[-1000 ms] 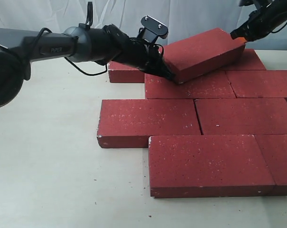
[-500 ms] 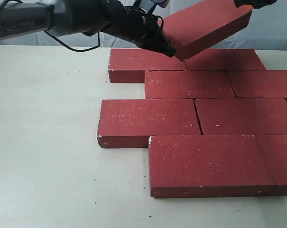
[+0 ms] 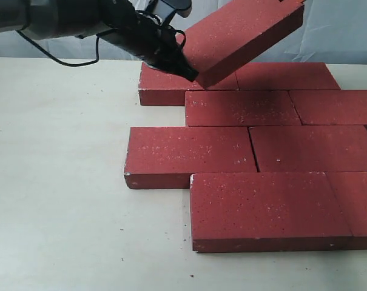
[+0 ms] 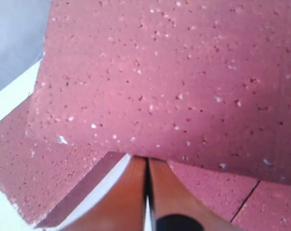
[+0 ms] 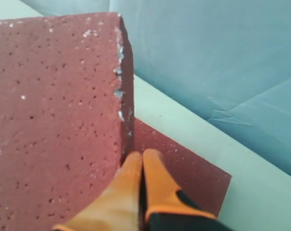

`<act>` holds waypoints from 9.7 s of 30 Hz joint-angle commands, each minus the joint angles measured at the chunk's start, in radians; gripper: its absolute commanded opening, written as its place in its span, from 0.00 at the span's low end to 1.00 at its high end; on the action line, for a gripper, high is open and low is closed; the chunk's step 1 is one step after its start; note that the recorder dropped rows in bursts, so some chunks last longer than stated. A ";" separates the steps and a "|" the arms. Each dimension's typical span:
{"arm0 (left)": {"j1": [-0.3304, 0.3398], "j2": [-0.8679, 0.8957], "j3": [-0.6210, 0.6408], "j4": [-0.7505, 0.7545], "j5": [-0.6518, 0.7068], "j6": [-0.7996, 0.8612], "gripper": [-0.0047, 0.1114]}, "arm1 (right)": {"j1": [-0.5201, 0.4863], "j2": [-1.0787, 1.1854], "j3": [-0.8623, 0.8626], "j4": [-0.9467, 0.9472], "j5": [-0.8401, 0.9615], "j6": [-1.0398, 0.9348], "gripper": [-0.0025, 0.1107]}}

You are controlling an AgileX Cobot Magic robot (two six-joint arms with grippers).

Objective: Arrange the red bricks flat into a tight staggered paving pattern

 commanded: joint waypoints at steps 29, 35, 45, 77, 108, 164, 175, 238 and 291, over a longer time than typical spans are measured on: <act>0.188 -0.430 0.567 -0.062 -0.219 -0.008 0.04 | 0.310 -0.381 0.781 0.231 -0.243 0.030 0.01; 0.269 -0.435 0.659 -0.102 -0.261 -0.008 0.04 | 0.411 -0.377 0.783 0.248 -0.344 0.030 0.01; 0.391 -0.427 0.807 -0.070 -0.483 -0.004 0.04 | 0.513 -0.216 0.741 0.274 -0.538 0.026 0.01; 0.509 -0.224 0.807 -0.029 -0.719 -0.007 0.04 | 0.600 0.143 0.351 -0.002 -0.420 0.038 0.01; 0.533 -0.246 0.807 -0.041 -0.722 0.035 0.04 | 0.600 0.105 0.351 -0.416 -0.372 0.352 0.01; 0.608 -0.075 0.698 0.088 -0.567 -0.182 0.04 | 0.531 0.272 0.104 0.088 -0.295 0.211 0.01; 0.598 -0.075 0.698 0.088 -0.577 -0.182 0.04 | 0.531 0.245 0.104 0.134 -0.187 0.129 0.01; 0.597 -0.053 0.680 0.290 -0.705 -0.477 0.04 | 0.662 0.265 0.104 0.213 -0.206 -0.156 0.01; 0.659 -0.026 0.678 0.823 -0.833 -1.013 0.04 | 0.670 0.293 0.104 0.199 -0.230 -0.210 0.01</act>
